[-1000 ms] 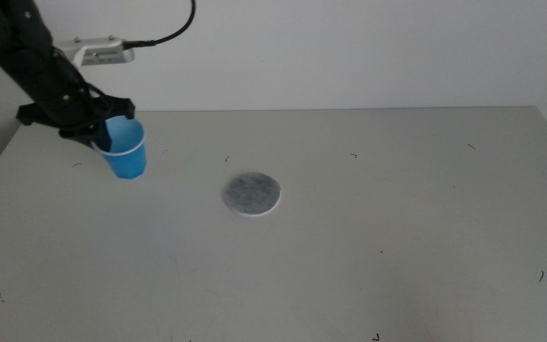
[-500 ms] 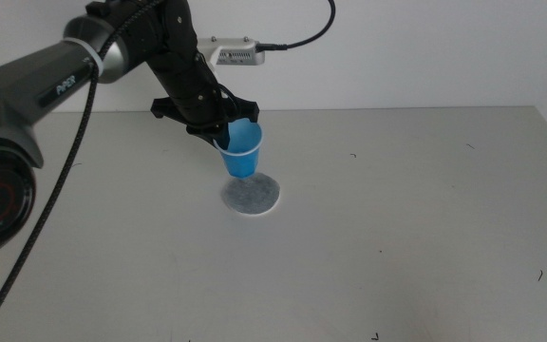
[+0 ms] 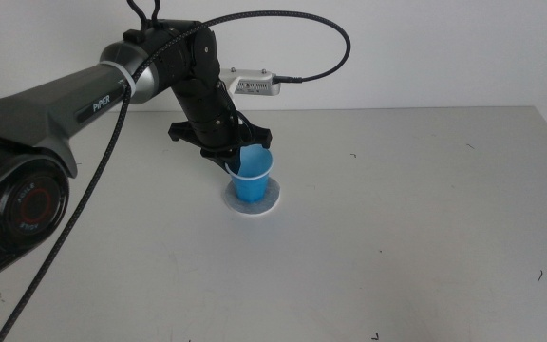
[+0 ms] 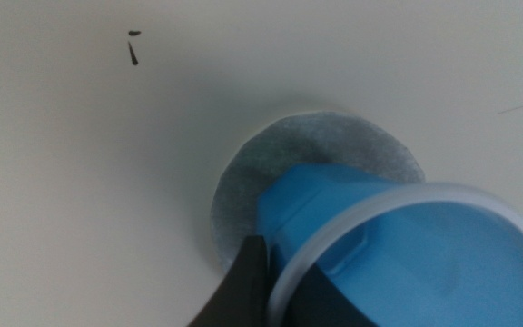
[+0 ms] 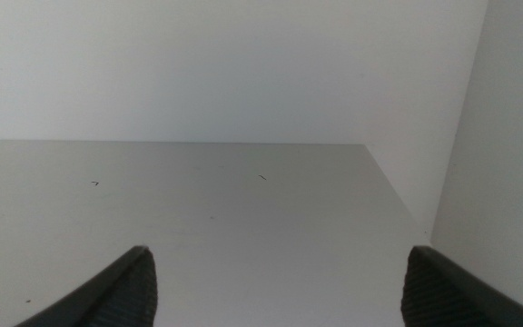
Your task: Place an empty cup on a cup mat.
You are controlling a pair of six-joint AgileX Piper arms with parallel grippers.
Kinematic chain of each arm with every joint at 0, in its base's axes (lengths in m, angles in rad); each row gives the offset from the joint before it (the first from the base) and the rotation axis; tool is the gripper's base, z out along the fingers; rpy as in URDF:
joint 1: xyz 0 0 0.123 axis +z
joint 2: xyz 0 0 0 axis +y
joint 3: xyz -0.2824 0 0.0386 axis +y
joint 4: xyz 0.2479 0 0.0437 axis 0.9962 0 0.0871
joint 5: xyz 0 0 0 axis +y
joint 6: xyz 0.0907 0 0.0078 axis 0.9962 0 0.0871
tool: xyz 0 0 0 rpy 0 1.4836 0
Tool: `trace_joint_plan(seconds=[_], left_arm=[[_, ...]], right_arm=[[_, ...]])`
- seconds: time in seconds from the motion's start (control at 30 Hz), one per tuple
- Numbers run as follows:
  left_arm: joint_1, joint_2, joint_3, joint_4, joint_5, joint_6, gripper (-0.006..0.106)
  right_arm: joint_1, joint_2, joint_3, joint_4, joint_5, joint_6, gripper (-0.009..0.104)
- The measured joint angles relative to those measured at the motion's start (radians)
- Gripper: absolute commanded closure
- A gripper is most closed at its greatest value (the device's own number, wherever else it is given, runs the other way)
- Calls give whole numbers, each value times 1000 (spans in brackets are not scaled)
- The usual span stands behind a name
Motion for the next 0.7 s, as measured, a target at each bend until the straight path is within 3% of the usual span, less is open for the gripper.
trace_joint_plan(seconds=[0.17, 0.43, 0.5, 0.7], left_arm=[[0, 3, 0, -3, 14, 0, 81], [0, 3, 0, -4, 31, 26, 8], [0, 0, 0, -12, 31, 40, -5], [7, -81, 0, -43, 35, 121, -5]], right_arm=[[0, 0, 0, 0, 0, 0, 1], [0, 0, 0, 0, 0, 0, 1], [0, 0, 0, 0, 0, 0, 1], [0, 0, 0, 0, 0, 0, 1]])
